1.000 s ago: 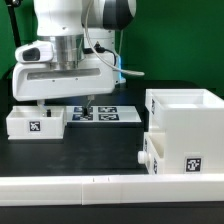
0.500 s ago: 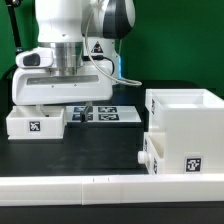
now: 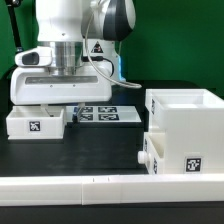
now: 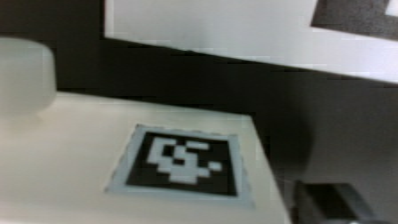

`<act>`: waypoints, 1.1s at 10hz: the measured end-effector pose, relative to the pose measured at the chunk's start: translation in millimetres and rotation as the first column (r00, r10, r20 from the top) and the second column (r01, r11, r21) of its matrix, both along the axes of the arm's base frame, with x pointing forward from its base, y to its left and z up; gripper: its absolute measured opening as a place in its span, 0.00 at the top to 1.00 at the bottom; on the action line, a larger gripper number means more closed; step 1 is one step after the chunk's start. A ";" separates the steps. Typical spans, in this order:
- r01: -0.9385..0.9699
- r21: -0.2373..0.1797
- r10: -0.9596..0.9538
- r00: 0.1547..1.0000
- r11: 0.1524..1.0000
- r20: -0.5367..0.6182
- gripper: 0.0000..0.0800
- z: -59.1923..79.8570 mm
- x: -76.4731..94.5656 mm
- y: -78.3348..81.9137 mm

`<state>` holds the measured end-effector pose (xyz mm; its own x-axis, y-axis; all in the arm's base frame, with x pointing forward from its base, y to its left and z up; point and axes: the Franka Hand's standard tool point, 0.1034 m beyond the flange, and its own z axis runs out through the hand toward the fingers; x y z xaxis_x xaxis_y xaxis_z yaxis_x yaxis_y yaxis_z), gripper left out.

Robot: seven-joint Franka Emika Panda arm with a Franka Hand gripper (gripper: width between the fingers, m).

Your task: Assemble drawer

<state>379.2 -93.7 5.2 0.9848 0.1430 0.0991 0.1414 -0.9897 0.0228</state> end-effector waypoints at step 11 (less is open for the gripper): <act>-0.010 0.002 0.010 1.000 1.000 -0.004 0.95 -0.2 0.5 3.5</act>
Offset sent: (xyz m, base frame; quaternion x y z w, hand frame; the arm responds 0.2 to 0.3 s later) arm 0.0000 0.0000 0.0000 0.0000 0.0000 0.0000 1.0000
